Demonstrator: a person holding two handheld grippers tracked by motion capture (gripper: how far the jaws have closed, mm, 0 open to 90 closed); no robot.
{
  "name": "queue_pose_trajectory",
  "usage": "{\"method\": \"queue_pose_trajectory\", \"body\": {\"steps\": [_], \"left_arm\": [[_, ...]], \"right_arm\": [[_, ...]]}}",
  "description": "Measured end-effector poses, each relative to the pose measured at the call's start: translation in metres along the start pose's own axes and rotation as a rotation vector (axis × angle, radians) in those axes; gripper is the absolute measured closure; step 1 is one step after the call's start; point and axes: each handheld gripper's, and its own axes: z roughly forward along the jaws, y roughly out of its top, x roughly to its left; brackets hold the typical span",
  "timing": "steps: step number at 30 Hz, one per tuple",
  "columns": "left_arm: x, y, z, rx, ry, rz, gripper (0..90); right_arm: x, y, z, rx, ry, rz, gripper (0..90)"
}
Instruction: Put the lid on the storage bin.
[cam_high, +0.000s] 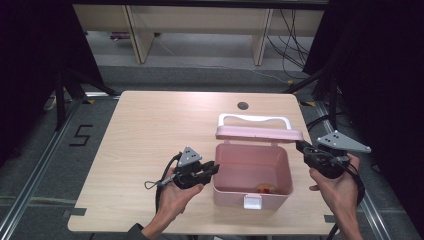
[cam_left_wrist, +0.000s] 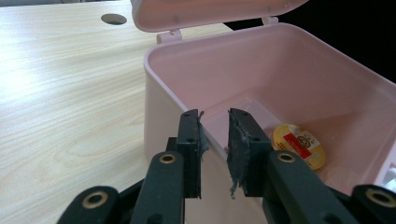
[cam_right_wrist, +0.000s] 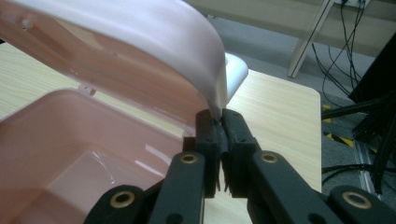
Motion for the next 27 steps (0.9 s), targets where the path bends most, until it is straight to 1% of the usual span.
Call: {"method": "queue_pose_trajectory", "body": {"steps": [3,5,6,7,8,11,12,13,14,15,16,17,18,19,20,21,22,23,24,25,26,27], "left_arm": [[0.000,0.000,0.000,0.000,0.004,-0.005,74.4],[0.001,0.000,-0.001,0.001,-0.002,-0.012,74.4],[0.002,0.000,-0.001,0.003,-0.004,-0.013,74.4],[0.002,0.000,-0.001,0.003,-0.004,-0.013,74.4],[0.002,0.000,-0.001,0.003,-0.005,-0.012,74.4],[0.002,0.000,-0.001,0.005,-0.004,-0.010,74.4],[0.002,0.000,-0.001,0.003,-0.005,-0.012,74.4],[0.001,0.000,-0.001,-0.001,-0.007,-0.018,74.5],[0.001,0.000,-0.002,-0.004,-0.011,-0.019,74.6],[0.001,0.000,-0.002,-0.004,-0.011,-0.019,74.3],[0.002,0.000,-0.002,-0.017,-0.023,-0.025,73.4],[0.002,0.001,-0.003,-0.016,-0.029,-0.037,73.4],[0.003,0.002,-0.006,-0.027,-0.038,-0.051,72.2],[0.003,0.004,-0.009,-0.031,-0.043,-0.055,71.4],[0.003,0.005,-0.011,-0.043,-0.043,-0.058,69.9],[0.003,0.007,-0.017,-0.050,-0.038,-0.051,69.9],[0.004,0.008,-0.026,-0.057,-0.040,-0.043,69.2],[0.004,0.008,-0.026,-0.057,-0.040,-0.043,68.8],[0.005,0.007,-0.033,-0.050,-0.032,-0.029,68.7],[0.005,0.007,-0.033,-0.050,-0.032,-0.029,68.6],[0.006,0.004,-0.037,-0.045,-0.030,-0.027,68.6],[0.007,0.002,-0.039,-0.048,-0.032,-0.032,68.3]], "right_arm": [[0.001,-0.002,-0.001,-0.001,0.003,0.003,86.4],[0.002,-0.004,-0.002,0.000,0.004,-0.007,86.3],[0.001,-0.006,-0.003,-0.001,0.008,-0.030,86.1],[0.001,-0.006,-0.003,-0.001,0.008,-0.030,86.1],[0.002,-0.009,-0.004,-0.007,0.009,-0.019,85.8],[0.002,-0.012,-0.006,0.007,0.016,-0.028,85.7],[0.004,-0.014,-0.007,0.003,0.019,-0.003,85.6],[0.002,-0.014,-0.007,0.010,0.023,-0.030,85.5],[0.003,-0.016,-0.007,0.008,0.039,-0.014,85.5],[0.003,-0.016,-0.007,0.008,0.039,-0.014,85.5],[0.005,-0.017,-0.008,0.020,0.032,0.006,85.4],[0.005,-0.017,-0.008,0.020,0.032,0.006,85.4],[0.003,-0.018,-0.006,-0.004,0.029,-0.024,85.3],[0.005,-0.019,-0.006,0.013,0.039,0.007,85.3],[0.006,-0.022,-0.006,0.002,0.033,0.009,85.1],[0.006,-0.022,-0.006,0.002,0.033,0.009,85.1],[0.005,-0.024,-0.008,0.017,0.046,0.012,85.0],[0.005,-0.024,-0.008,0.017,0.046,0.012,85.0],[0.005,-0.027,-0.007,0.004,0.038,0.000,85.0],[0.005,-0.027,-0.007,0.004,0.038,0.000,85.0],[0.004,-0.029,-0.008,0.011,0.041,-0.008,85.0],[0.005,-0.031,-0.008,0.013,0.049,-0.004,85.0]]}}
